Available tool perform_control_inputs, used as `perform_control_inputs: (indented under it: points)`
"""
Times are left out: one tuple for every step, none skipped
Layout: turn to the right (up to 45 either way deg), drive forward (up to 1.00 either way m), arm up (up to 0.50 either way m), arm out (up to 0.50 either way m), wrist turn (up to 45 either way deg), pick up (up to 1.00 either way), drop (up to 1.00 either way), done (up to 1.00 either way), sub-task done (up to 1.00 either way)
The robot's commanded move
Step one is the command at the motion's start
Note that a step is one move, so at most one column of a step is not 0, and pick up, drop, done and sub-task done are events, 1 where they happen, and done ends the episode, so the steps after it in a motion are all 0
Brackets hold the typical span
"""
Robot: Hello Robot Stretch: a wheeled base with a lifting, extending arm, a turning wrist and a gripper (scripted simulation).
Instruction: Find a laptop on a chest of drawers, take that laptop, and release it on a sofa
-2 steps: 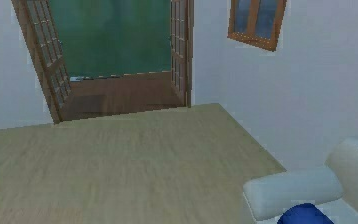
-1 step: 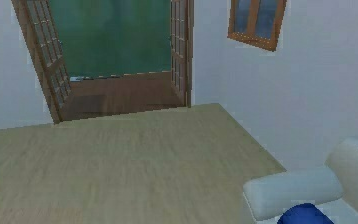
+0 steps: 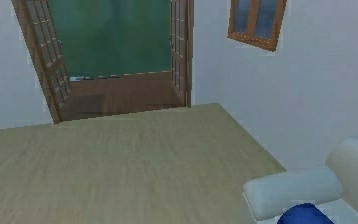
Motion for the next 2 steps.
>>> perform_control_inputs:
  points:
    - [0.0,0.00,0.00,-0.08,0.0,0.00,0.00,0.00,0.00]
    - [0.0,0.00,0.00,0.00,0.0,0.00,0.00,1.00,0.00]
